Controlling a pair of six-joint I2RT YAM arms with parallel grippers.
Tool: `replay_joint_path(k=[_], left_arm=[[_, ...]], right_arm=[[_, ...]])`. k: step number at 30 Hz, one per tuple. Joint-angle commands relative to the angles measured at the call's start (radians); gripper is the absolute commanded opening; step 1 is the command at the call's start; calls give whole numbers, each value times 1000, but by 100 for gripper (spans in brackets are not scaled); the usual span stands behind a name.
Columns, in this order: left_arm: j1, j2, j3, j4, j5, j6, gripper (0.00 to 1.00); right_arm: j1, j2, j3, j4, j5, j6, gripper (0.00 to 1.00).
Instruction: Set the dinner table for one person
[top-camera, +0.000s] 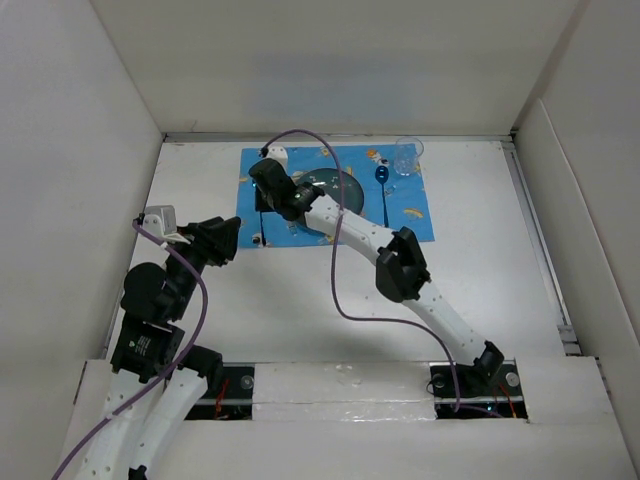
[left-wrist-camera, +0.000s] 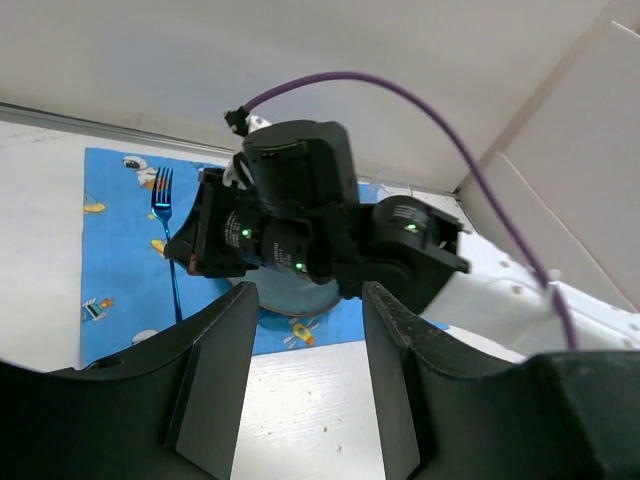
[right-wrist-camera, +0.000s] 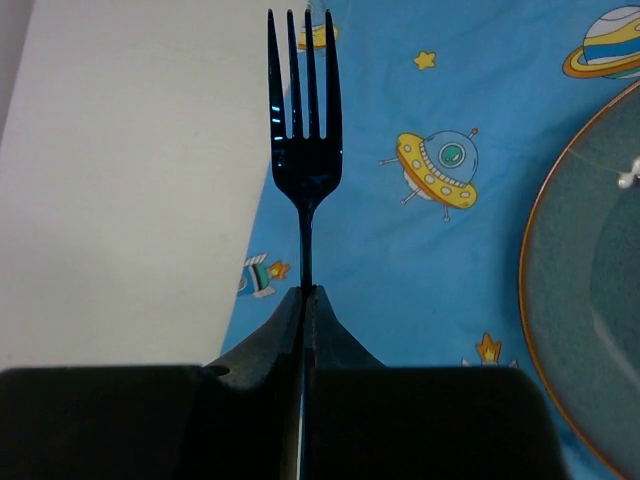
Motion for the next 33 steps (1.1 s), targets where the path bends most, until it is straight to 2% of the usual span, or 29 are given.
replay_joint_path(k=[1, 25, 26, 27, 30, 32, 33], left_arm=[[-16, -8, 34, 29, -9, 1, 44], [-16, 12, 31, 32, 18, 10, 43], [-16, 13, 34, 31, 15, 10, 43], [-16, 20, 34, 31, 17, 12, 43], [-16, 18, 31, 34, 28, 10, 44], [-16, 26, 34, 34, 24, 10, 44], [-16, 26, 31, 34, 24, 10, 44]], right_arm=[[-33, 35, 139, -31, -50, 7, 0], [-105, 170, 127, 117, -149, 99, 0], [-105, 169, 120, 117, -147, 98, 2], [-105, 161, 101, 123, -147, 99, 11], [-105, 144, 73, 141, -143, 103, 17], [-115, 129, 51, 157, -135, 106, 16], [-115, 129, 53, 157, -138, 109, 7]])
